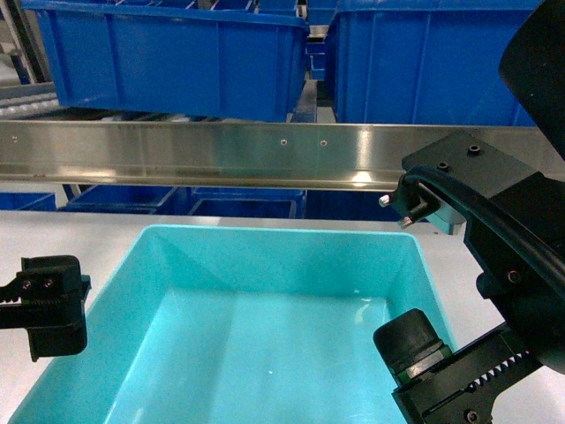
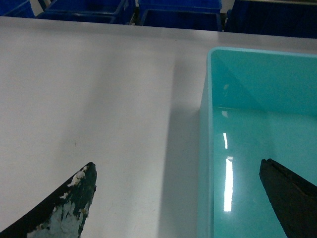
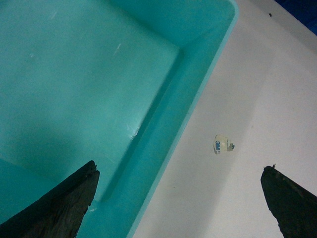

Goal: Organize blue bins on left shelf correctly

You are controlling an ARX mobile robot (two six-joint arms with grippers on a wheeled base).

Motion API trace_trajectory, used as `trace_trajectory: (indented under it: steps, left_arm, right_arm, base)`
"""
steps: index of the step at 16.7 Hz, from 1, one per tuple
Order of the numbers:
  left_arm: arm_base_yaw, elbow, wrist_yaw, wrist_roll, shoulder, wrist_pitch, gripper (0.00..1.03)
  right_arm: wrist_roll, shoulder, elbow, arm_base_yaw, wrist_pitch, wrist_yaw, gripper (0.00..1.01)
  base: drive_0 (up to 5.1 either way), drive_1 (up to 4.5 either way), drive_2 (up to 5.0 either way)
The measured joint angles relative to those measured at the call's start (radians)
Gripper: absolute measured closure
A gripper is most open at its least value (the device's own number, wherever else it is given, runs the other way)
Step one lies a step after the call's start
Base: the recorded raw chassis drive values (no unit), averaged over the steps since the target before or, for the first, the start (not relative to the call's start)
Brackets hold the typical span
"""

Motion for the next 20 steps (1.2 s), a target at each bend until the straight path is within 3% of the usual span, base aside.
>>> trace_trajectory:
  steps: [8,10,13,15,16,17,20]
  left_arm:
    - [0.0,0.0,0.0,0.001,0.0,0.0,0.05]
    - [-0.014,0.01,-0.004,-0.008,0.005,-0.032,0.05]
    - [-0.073,0.054,-0.022,-0.015,0.035,-0.041,0.05]
    - [-0.068,0.061,-0.028,-0.016,0.037,-0.051,0.05]
    - [-0.057,0.041,-0.037,-0.017,0.021,-0.041,0.05]
    - [-0.101,0.023,-0.035,-0.061,-0.031,-0.092,0.05]
    - [-0.086,-0.005,-0.081,-0.12,0.013,-0.159,0.05]
  right_arm:
    - [0.01,0.0,0.0,0.0,-0.04,-0.016,0.03]
    - [0.079,0.026,0.016,-0.002,-0.144,-0.084,0.03]
    - [0.201,0.075,0.035,-0.007,-0.175,-0.117,0.03]
    - [0.344,0.139,0.072,-0.008,-0.201,-0.143,0.03]
    - [0.377,0.179,0.1,-0.01,-0.205,-0.138,0.03]
    - [0.381,0.216,0.126,-0.049,-0.191,-0.118,0.03]
    - [0.361,0.22,0.136,-0.06,-0.187,-0.112,0.03]
  base:
    - [0.0,0.0,0.0]
    - [0.0,0.0,0.0]
    - [0.0,0.0,0.0]
    - [0.0,0.0,0.0]
    - [0.0,0.0,0.0]
    - [0.0,0.0,0.0]
    - [0.0,0.0,0.0]
